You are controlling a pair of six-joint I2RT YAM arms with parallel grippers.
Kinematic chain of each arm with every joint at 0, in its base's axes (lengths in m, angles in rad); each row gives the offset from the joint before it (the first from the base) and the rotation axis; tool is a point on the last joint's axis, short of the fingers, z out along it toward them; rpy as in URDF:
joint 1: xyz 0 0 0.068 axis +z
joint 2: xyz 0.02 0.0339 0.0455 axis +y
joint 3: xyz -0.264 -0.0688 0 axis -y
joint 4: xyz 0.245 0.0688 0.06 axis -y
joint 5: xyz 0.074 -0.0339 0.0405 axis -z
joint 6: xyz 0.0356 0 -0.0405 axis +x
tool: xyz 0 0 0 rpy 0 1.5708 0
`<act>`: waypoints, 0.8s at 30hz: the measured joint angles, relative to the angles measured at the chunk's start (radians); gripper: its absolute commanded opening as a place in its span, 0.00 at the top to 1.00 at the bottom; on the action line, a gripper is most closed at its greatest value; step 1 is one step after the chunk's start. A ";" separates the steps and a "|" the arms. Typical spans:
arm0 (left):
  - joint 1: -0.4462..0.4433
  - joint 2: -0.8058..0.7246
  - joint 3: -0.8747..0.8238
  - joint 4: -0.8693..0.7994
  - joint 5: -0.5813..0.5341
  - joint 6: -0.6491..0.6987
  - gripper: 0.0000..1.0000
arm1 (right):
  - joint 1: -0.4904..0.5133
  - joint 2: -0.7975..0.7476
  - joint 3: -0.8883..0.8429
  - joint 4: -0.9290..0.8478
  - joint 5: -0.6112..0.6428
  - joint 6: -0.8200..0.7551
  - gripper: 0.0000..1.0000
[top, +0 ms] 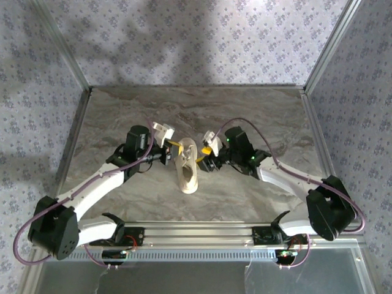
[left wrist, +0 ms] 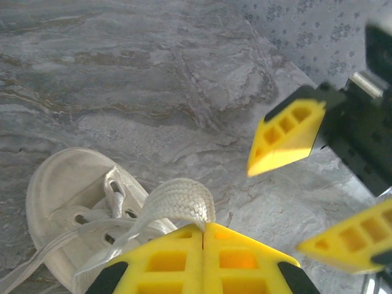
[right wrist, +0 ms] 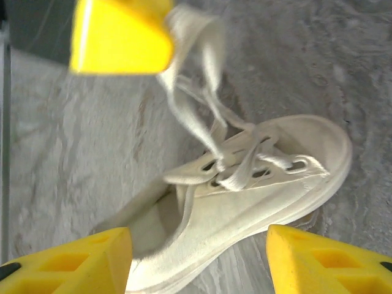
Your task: Tie the shoes
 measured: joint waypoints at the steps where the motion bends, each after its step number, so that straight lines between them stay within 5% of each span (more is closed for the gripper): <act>1: 0.003 0.006 0.009 -0.011 0.010 0.000 1.00 | 0.010 0.000 0.000 0.002 -0.003 -0.037 0.39; 24: 0.053 0.085 0.066 -0.120 0.152 -0.010 1.00 | 0.055 0.227 0.193 0.108 -0.054 -0.346 0.39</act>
